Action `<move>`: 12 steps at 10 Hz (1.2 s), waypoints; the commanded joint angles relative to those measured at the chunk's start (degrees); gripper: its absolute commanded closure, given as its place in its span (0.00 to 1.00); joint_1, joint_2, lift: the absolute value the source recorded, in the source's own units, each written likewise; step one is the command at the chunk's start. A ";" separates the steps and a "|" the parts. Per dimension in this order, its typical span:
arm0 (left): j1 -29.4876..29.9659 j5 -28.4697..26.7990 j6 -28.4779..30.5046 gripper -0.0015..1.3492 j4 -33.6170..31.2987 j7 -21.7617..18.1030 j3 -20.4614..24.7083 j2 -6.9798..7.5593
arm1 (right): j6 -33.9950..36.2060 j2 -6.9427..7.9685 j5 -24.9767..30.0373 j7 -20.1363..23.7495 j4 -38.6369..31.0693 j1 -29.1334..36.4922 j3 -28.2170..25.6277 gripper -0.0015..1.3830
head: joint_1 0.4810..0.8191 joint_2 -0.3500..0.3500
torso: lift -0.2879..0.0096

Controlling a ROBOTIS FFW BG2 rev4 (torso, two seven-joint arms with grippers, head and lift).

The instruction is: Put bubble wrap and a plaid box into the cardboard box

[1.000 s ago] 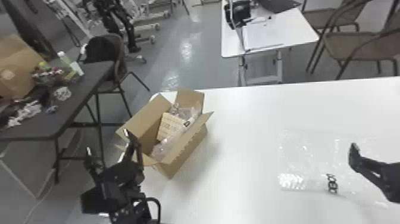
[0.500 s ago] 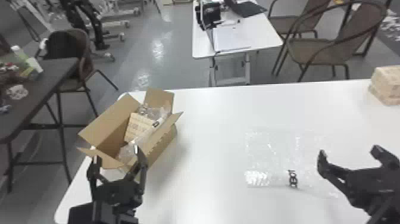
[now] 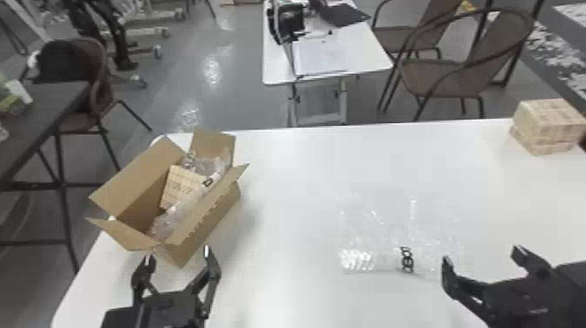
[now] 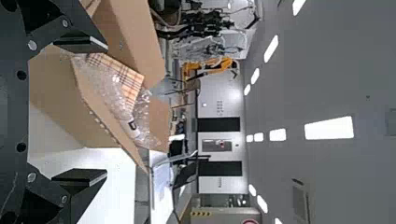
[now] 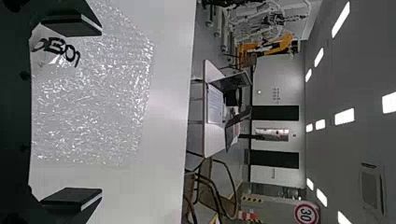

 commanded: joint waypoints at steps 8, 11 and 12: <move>5.12 -0.59 1.47 0.25 -2.18 0.37 -0.44 -0.18 | -0.99 1.08 0.42 0.09 -1.30 3.68 -0.62 0.06 | 0.63 0.71 | 0.60; 5.12 -0.59 1.29 0.25 -2.18 0.37 -0.44 -0.18 | -1.16 1.08 0.50 0.09 -1.30 3.68 -0.62 0.06 | 0.63 0.71 | 0.60; 5.12 -0.67 1.29 0.25 -2.18 0.37 -0.35 -0.18 | -1.34 1.16 0.59 0.09 -1.30 3.77 -0.62 0.06 | 0.63 0.71 | 0.60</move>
